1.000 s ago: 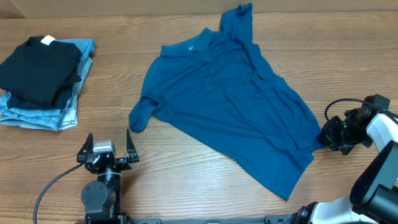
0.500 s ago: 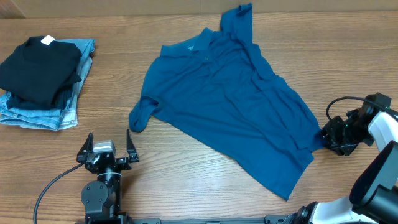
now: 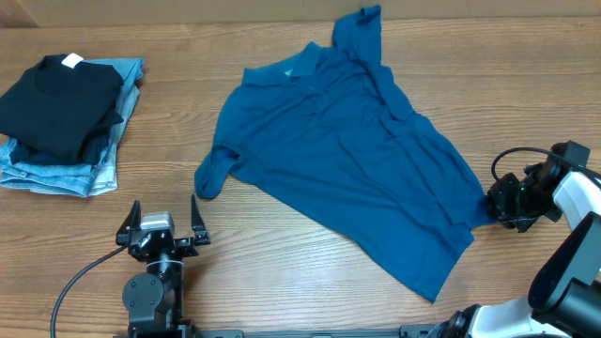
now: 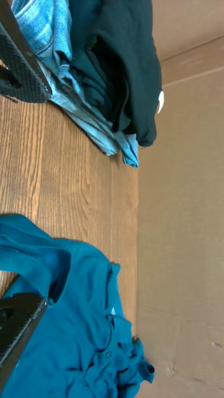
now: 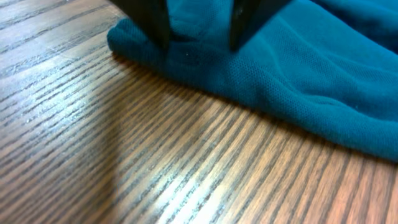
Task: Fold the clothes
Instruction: 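Move the right gripper to the shirt's right hem and grasp it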
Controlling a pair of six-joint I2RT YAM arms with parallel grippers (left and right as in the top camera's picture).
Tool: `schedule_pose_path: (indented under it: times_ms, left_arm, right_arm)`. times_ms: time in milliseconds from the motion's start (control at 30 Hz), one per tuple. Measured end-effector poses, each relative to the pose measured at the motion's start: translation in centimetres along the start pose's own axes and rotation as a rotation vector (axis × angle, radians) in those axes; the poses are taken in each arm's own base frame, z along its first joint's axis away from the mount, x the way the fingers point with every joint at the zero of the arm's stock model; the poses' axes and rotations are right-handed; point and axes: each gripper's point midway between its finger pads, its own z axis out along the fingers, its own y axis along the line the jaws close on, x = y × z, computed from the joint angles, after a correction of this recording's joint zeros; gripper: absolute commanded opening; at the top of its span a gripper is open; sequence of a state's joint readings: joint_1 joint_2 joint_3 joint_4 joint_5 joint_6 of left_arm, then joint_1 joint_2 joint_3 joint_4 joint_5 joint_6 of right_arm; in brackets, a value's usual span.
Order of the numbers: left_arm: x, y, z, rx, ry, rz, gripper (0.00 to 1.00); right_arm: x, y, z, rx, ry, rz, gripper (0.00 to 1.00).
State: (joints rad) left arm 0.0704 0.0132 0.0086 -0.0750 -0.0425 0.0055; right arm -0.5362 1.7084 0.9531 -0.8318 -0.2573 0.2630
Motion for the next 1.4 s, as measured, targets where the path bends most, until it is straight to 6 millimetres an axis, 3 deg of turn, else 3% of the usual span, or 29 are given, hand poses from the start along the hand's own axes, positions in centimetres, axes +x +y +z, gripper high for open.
schedule_pose_path:
  times_ms: [200,233,300,367,500,600,800,1033,1400]
  left_arm:
    - [0.0,0.0,0.0,0.0,0.0,0.0,1.0]
    - [0.0,0.0,0.0,0.0,0.0,0.0,1.0]
    - [0.0,0.0,0.0,0.0,0.0,0.0,1.0]
    - [0.0,0.0,0.0,0.0,0.0,0.0,1.0]
    - [0.0,0.0,0.0,0.0,0.0,0.0,1.0]
    - [0.0,0.0,0.0,0.0,0.0,0.0,1.0]
    - [0.0,0.0,0.0,0.0,0.0,0.0,1.0]
    - [0.0,0.0,0.0,0.0,0.0,0.0,1.0]
    - [0.0,0.0,0.0,0.0,0.0,0.0,1.0]
  right_arm:
    - [0.5,-0.1,0.5,-0.009,0.005,-0.001,0.45]
    - [0.5,-0.1,0.5,-0.014,0.0,-0.002,0.4]
    - [0.5,-0.1,0.6,-0.015,-0.006,-0.002,0.15]
    - [0.6,-0.2,0.6,-0.016,-0.003,0.001,0.05]
    - [1.8,-0.5,0.4,0.001,0.05,0.013,0.05]
    - [1.4,0.0,-0.8,0.004,0.061,0.016,0.05]
    - [-1.9,2.1,-4.5,-0.01,-0.019,-0.008,0.05]
    - [-3.3,2.4,-4.9,-0.011,-0.07,-0.022,0.04]
    - [-9.1,3.9,-6.1,-0.045,-0.32,-0.097,0.04]
